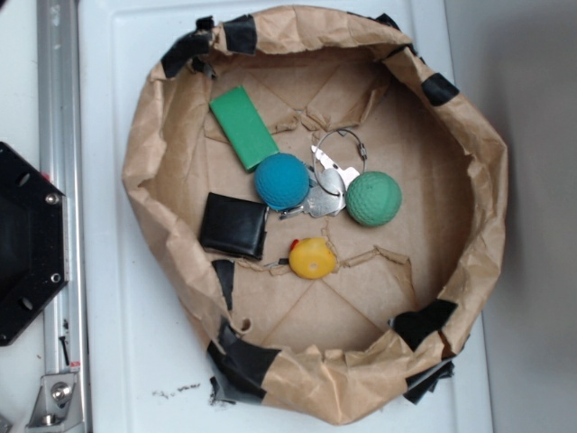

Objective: Grab the blue ball.

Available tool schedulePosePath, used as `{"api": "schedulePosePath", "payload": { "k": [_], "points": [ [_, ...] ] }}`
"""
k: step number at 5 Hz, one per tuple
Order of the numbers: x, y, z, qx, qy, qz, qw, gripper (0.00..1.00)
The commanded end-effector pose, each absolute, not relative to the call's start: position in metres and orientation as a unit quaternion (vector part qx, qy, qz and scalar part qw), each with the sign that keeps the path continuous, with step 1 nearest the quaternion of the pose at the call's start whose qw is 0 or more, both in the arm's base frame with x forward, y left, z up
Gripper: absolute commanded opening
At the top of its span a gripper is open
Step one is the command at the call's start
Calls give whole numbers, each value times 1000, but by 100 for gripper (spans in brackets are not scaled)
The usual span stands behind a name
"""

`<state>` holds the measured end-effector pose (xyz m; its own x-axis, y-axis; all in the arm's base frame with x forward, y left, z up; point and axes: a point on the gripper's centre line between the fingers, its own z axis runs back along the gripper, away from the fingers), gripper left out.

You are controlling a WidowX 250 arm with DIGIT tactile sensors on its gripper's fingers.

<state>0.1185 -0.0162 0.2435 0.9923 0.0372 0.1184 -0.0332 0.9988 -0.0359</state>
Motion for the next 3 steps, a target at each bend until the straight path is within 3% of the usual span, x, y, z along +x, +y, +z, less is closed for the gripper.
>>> {"api": "schedulePosePath", "payload": {
  "k": [1,2,3],
  "points": [
    [119,-16,243,-17,-60,18,998,100],
    [169,16,203,22,-163,-30,986,100],
    [213,23,173,41,-165,-82,982,100]
  ]
}}
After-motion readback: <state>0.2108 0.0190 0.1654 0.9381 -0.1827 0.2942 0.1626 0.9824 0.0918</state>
